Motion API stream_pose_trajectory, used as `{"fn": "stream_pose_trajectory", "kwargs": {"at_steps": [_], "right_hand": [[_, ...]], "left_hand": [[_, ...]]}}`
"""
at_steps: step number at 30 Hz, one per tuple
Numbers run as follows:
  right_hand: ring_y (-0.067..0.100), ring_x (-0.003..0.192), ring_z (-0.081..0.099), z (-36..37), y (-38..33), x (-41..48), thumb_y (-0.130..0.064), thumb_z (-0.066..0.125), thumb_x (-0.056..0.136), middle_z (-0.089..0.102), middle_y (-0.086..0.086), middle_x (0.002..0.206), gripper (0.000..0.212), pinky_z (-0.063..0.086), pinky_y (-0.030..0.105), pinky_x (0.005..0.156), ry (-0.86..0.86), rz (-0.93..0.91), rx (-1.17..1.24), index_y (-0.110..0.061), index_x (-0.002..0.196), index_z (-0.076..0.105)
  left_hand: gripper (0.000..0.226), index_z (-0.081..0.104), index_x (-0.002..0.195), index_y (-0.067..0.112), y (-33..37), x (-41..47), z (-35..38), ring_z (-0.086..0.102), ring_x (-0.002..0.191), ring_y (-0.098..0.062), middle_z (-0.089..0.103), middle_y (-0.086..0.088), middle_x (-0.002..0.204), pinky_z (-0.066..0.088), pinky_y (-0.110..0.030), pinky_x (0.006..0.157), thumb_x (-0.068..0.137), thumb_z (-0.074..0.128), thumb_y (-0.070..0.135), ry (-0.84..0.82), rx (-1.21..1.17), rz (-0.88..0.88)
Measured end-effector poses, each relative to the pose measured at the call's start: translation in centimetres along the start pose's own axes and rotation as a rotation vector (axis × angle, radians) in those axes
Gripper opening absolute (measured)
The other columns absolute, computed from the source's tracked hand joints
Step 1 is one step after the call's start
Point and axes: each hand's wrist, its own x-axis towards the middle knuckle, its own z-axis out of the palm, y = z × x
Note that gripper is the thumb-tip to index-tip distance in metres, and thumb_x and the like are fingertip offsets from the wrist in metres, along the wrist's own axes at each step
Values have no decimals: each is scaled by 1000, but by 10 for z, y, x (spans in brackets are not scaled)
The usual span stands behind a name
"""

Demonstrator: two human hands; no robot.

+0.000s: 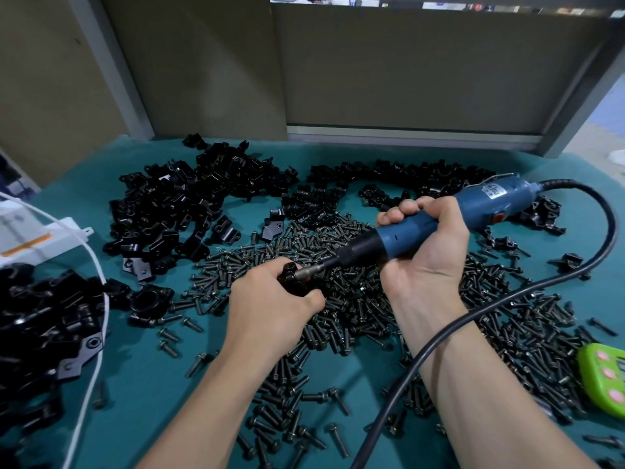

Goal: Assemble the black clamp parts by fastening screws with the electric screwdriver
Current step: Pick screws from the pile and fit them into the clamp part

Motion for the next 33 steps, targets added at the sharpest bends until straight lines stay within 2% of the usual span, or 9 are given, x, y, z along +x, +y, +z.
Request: {"fn": "stream_pose_trajectory", "kwargs": {"at_steps": [4,7,15,21,25,27,29,31,33], "right_hand": [[17,52,48,-2,0,0,-3,52,84,52,2,65,14,47,28,58,-10,-1,-7,-14,76,49],[18,52,48,-2,-3,1,-3,50,83,51,2,65,13,47,28,58,-68,-22,-50,-13,75,50],[17,54,45,-1,-7,1,-6,51,76,50,2,68,8,44,27,58,-157,-8,-100,-12,82,53],[17,56,46,-1,-12,2,-4,46,83,50,3,68,15,44,27,60,-169,42,-115,-9,90,59],[17,57,46,-1,-22,3,-6,50,83,50,3,69,13,44,27,63,-124,78,-101,-8,90,60],[17,56,45,1,-31,5,-8,56,75,51,3,69,12,43,28,62,-76,43,-84,-8,86,60],[17,56,47,3,-39,8,-9,59,78,52,2,71,6,45,27,63,20,20,-110,-10,84,57],[17,58,51,4,-48,11,-12,61,83,54,2,72,9,48,28,65,124,18,-220,-11,89,54],[19,58,56,6,-59,16,-15,61,86,57,3,71,14,53,31,66,166,8,-384,-11,96,53]], "left_hand": [[31,63,86,42,5,-1,-2,50,36,-1,69,12,66,38,-17,36,73,89,30,-3,-5,-1],[36,60,88,43,8,-3,-3,47,34,-2,72,22,69,36,-16,34,70,88,29,-56,-75,-26],[36,66,87,43,9,-4,-5,44,36,-8,76,-2,71,31,-16,34,66,85,20,-151,-183,-78],[29,72,86,45,5,-2,-4,46,37,-6,75,6,69,34,-16,35,67,86,28,-172,-126,-49],[28,78,86,44,1,4,-14,53,48,-13,77,2,80,42,-22,49,59,82,39,-278,-115,-86],[19,80,87,33,1,6,-21,45,46,-15,73,-6,77,34,-24,47,69,84,30,-453,-281,-97],[5,78,87,22,3,7,-25,45,48,-12,68,-7,82,33,-20,41,83,81,24,-495,-492,-102],[25,72,98,13,5,7,-27,50,53,-13,69,-9,89,33,-18,40,83,74,33,-435,-744,-147],[34,62,107,8,8,8,-27,53,57,-16,74,-13,93,34,-19,42,81,67,29,-423,-981,-202]]}}
